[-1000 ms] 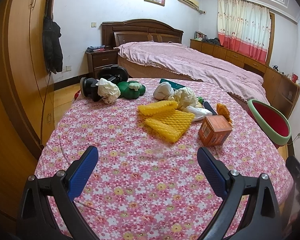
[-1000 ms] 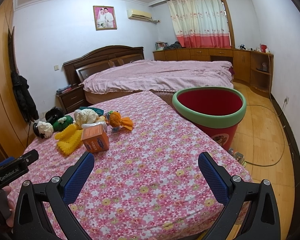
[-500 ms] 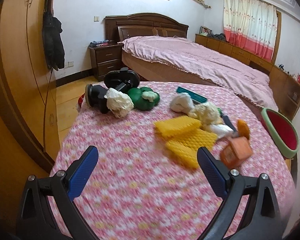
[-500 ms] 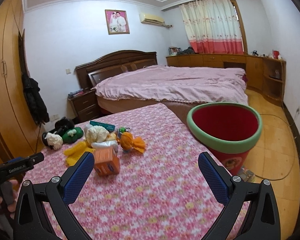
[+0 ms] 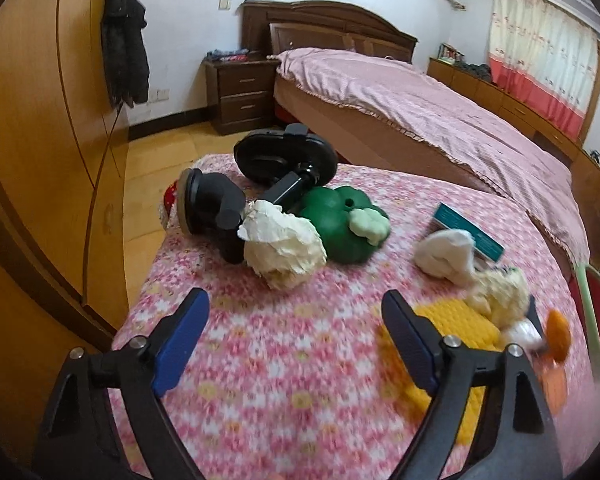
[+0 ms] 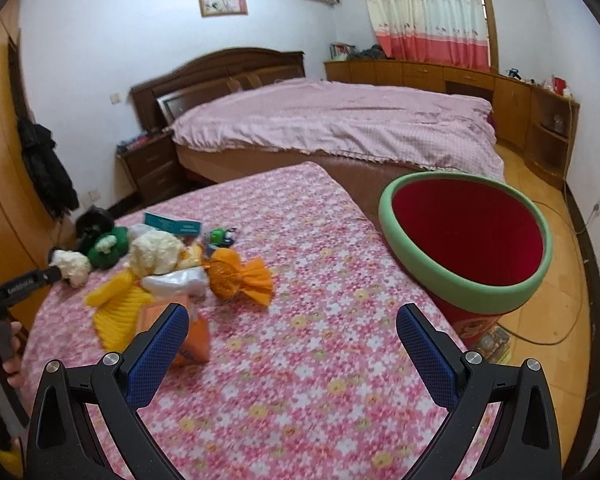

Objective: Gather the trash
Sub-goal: 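Reach the left tool to the crumpled white paper while the right tool reaches the orange bag, then close the left tool on the white paper while the right tool grasps the orange bag, then carry the white paper and orange bag over the red bucket with both tools, then open the left tool over the bucket while the right tool releases the orange bag, then move both tools back to the table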

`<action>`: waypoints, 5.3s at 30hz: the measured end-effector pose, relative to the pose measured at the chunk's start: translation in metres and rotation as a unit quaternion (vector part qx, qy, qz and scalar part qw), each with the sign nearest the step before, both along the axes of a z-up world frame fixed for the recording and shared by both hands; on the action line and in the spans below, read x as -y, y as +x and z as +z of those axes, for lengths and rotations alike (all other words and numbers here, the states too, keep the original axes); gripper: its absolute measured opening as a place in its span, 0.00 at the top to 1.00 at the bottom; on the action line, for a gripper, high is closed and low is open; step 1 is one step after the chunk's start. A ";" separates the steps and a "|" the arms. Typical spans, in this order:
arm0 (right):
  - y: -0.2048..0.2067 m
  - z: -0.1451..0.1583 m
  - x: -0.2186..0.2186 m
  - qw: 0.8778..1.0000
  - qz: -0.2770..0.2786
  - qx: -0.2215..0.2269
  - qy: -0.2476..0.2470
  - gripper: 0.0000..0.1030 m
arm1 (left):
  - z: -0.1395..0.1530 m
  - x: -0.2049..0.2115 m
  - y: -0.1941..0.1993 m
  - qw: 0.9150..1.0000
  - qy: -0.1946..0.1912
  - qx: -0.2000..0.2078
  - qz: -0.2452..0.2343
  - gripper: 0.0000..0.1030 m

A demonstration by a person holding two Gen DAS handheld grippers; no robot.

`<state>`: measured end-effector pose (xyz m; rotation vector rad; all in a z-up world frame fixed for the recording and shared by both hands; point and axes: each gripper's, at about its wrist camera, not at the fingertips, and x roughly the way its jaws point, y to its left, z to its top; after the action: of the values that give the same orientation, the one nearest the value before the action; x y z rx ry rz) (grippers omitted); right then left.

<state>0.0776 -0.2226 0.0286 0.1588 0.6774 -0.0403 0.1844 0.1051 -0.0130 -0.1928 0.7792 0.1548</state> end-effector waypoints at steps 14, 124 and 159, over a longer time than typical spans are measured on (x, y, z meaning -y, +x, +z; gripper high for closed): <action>0.046 -0.023 -0.002 0.999 -0.006 -0.034 0.008 0.00 | -0.035 -0.015 0.049 0.999 -0.032 -0.030 0.030 0.44; 0.030 -0.020 0.239 0.982 -0.098 -0.012 0.160 0.80 | 0.006 0.422 0.027 0.908 -0.025 -0.049 -0.415 0.50; -0.010 0.018 0.176 0.982 -0.065 0.002 0.177 0.49 | 0.051 0.300 -0.023 0.944 -0.049 -0.010 -0.327 0.45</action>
<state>0.0673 -0.3989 0.0470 0.5453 0.6661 -0.0444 0.1609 -0.1948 0.0378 -0.0191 0.8353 -0.5130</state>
